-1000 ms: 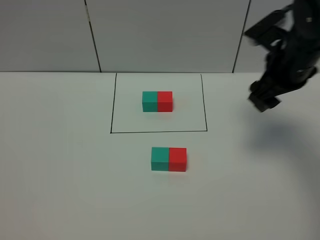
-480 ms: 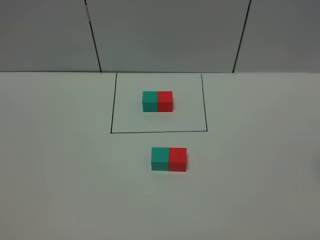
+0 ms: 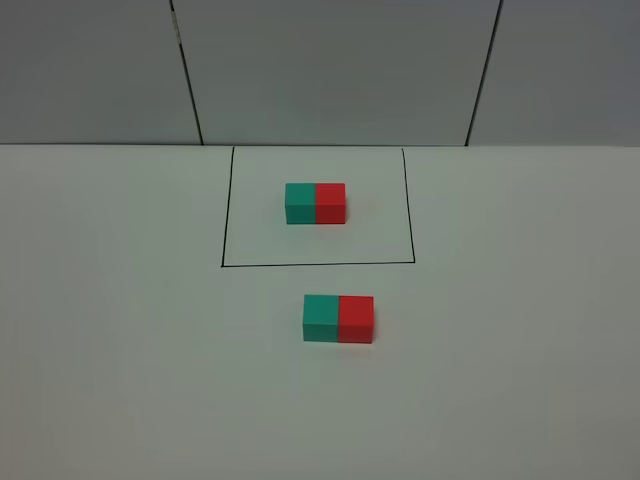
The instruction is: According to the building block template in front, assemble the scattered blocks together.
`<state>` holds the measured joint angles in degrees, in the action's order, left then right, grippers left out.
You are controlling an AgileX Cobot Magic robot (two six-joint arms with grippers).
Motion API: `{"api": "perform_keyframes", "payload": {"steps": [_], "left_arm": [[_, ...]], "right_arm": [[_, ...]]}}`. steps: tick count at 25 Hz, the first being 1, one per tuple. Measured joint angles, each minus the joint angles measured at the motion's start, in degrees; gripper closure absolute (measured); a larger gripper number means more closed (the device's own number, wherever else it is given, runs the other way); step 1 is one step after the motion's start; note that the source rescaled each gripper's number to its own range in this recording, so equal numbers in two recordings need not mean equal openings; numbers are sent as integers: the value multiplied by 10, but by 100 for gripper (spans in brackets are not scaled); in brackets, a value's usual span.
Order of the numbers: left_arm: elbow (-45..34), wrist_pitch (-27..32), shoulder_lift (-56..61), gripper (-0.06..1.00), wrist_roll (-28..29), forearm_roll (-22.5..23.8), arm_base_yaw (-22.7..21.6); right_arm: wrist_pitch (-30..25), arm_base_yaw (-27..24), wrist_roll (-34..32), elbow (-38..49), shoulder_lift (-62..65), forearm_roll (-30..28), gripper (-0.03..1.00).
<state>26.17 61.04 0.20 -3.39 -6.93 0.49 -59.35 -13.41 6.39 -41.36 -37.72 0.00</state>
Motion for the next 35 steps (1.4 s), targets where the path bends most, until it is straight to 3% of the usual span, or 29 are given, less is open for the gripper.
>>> {"api": "perform_keyframes", "payload": {"steps": [8, 18, 23, 35], "left_arm": [[0, 0, 0, 8, 0, 0, 0], [0, 0, 0, 8, 0, 0, 0], [0, 0, 0, 8, 0, 0, 0], [0, 0, 0, 8, 0, 0, 0]], "right_arm": [[1, 49, -25, 75, 84, 4, 13], [-1, 51, -28, 116, 201, 4, 37], [-4, 84, -28, 118, 231, 0, 44], [-12, 90, -59, 126, 290, -26, 46]]}}
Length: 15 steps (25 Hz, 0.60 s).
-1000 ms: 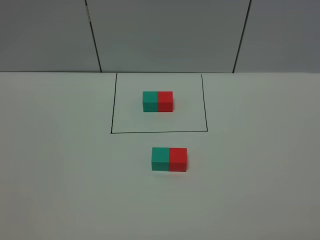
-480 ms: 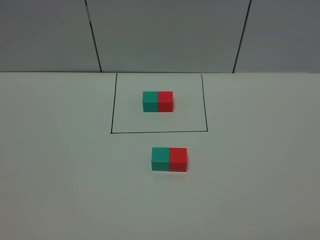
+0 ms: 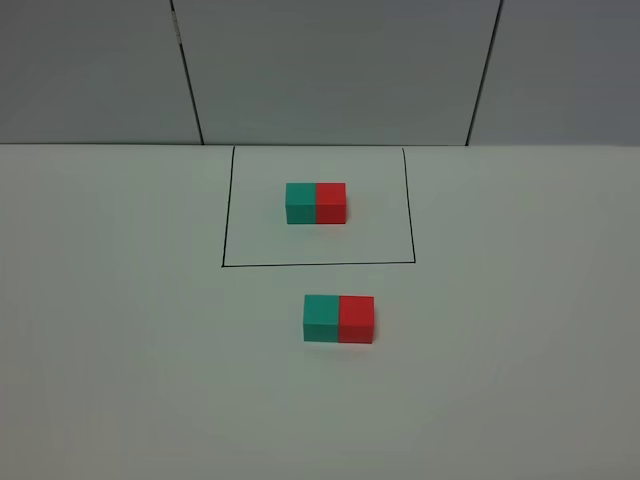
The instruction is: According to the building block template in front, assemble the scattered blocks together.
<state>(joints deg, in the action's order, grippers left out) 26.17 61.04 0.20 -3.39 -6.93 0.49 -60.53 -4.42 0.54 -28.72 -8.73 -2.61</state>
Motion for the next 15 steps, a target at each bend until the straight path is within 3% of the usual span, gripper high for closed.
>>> {"api": "perform_keyframes", "payload": {"steps": [7, 15], "left_arm": [[0, 0, 0, 8, 0, 0, 0], [0, 0, 0, 8, 0, 0, 0]], "right_arm": [[0, 3, -1, 1, 22, -1, 46], [0, 46, -2, 1, 27, -1, 46]]}}
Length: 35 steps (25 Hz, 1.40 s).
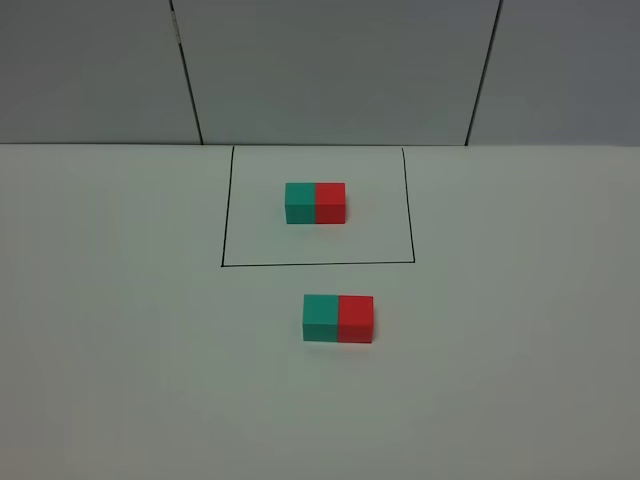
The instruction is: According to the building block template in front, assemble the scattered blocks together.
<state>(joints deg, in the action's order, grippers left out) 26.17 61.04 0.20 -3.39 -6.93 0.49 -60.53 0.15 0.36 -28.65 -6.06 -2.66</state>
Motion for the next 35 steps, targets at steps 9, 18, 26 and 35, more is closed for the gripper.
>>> {"api": "perform_keyframes", "payload": {"steps": [9, 18, 26, 35], "left_arm": [[0, 0, 0, 8, 0, 0, 0], [0, 0, 0, 8, 0, 0, 0], [0, 0, 0, 8, 0, 0, 0], [0, 0, 0, 8, 0, 0, 0]], "right_arm": [[0, 0, -4, 1, 37, -1, 46], [0, 0, -4, 1, 39, -1, 46], [0, 0, -4, 1, 39, -1, 46], [0, 0, -4, 1, 39, -1, 46]]}}
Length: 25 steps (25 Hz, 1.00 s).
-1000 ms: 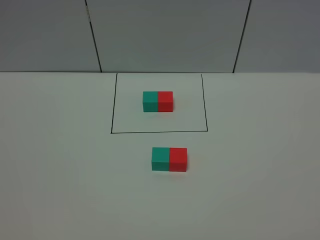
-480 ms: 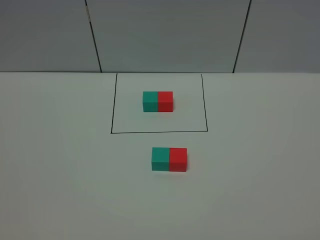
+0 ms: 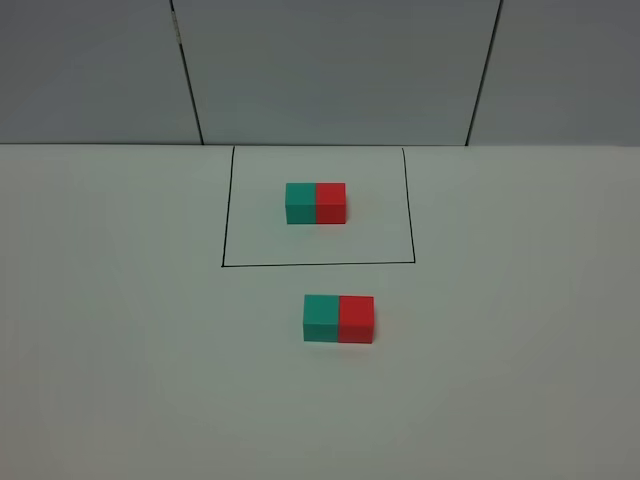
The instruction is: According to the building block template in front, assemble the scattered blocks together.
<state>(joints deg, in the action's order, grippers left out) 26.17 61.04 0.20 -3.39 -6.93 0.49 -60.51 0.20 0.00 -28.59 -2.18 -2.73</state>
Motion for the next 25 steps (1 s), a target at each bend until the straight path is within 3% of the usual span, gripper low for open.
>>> {"api": "perform_keyframes", "payload": {"steps": [25], "left_arm": [[0, 0, 0, 8, 0, 0, 0]], "right_arm": [[0, 0, 0, 0, 0, 0, 46]]}}
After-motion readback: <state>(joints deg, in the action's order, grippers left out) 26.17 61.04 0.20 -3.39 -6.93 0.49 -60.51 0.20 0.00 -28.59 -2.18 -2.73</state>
